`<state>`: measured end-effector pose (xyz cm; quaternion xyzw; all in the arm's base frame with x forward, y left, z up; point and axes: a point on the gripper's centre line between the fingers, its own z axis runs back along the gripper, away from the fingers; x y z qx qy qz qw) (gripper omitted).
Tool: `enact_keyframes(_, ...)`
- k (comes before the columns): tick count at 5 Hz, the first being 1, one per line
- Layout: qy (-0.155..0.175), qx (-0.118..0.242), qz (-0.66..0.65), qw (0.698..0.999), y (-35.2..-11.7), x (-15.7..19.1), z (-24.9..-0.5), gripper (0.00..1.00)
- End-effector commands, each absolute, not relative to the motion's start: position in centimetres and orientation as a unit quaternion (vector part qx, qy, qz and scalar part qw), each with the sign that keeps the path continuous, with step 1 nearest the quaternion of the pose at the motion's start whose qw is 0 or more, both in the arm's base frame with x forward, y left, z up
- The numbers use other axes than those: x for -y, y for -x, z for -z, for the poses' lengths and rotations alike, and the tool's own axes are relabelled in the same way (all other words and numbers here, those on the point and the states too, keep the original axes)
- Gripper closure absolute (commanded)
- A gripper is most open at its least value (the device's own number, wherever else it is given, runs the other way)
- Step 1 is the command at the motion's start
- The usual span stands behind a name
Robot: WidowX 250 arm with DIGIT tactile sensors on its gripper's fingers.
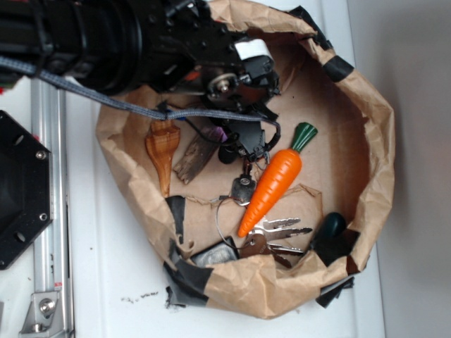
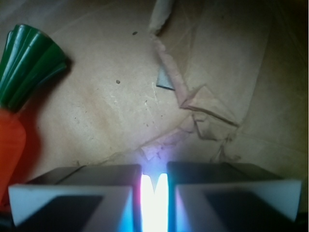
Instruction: Grab the wood chip.
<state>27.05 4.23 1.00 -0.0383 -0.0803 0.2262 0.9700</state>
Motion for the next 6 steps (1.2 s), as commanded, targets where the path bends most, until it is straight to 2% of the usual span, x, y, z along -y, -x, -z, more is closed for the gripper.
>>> enact_keyframes(1, 0.043, 0.096, -0.118, 0.987, -27.1, -3.0, -5.1, 1.0)
enact_keyframes(2, 0.078, 0.122, -0.081, 0.986, -27.0, -2.7, -10.1, 1.0)
enact_keyframes(3, 0.086, 0.123, -0.079, 0.985, -26.7, -2.7, -12.7, 1.0)
enact_keyframes(5, 0.066, 0.11, -0.078, 0.989, -25.9, -2.7, -11.1, 1.0)
enact_keyframes(6, 0.063, 0.105, -0.08, 0.989, -25.2, -2.8, -9.9, 0.0)
